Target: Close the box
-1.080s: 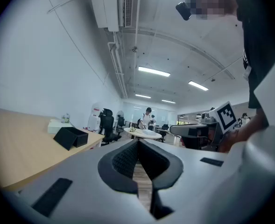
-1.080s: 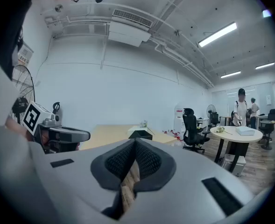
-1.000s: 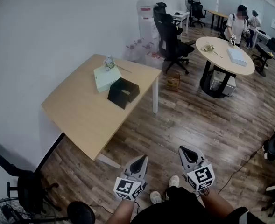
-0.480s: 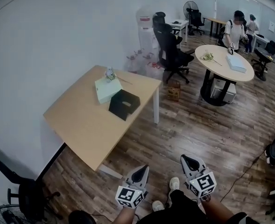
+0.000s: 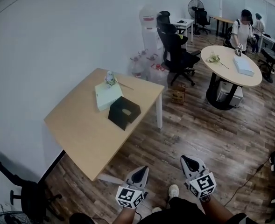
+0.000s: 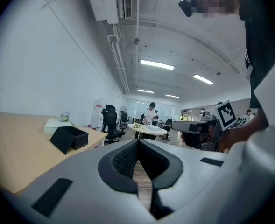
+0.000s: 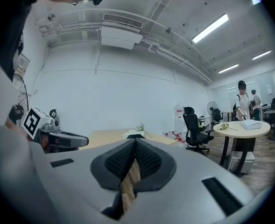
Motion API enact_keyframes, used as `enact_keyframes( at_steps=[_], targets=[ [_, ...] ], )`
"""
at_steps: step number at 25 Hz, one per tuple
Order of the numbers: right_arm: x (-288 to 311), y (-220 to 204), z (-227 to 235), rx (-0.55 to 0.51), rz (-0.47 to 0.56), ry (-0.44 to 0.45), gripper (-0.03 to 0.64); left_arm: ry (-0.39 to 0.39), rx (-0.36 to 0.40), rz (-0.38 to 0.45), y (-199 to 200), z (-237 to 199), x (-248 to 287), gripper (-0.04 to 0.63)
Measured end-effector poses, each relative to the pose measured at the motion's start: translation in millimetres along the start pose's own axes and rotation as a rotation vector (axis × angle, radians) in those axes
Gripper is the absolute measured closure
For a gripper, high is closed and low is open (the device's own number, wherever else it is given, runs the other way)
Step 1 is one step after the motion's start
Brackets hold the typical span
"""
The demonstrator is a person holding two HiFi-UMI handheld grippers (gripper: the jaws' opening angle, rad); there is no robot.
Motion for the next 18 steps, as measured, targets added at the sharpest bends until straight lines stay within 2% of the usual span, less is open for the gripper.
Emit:
enact_keyframes(
  at_steps=[10,18],
  targets=[
    [44,6,98,0.039,0.029,0.083,0.604,0.065,0.011,0.01,18,-1,101,0.58],
    [75,13,125,-0.006,0.023,0.172,0.604,0.131,0.0,0.003,21,-11,134,0.58]
  ],
)
Point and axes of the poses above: the fingertips, and each gripper's own axes: x forward along the fingers, z to its right, y out of its top, the point moved 2 cm from there along -x, backward along the fingers, and after that the axes turned 14 degrees about y, right-handed, at the moved point
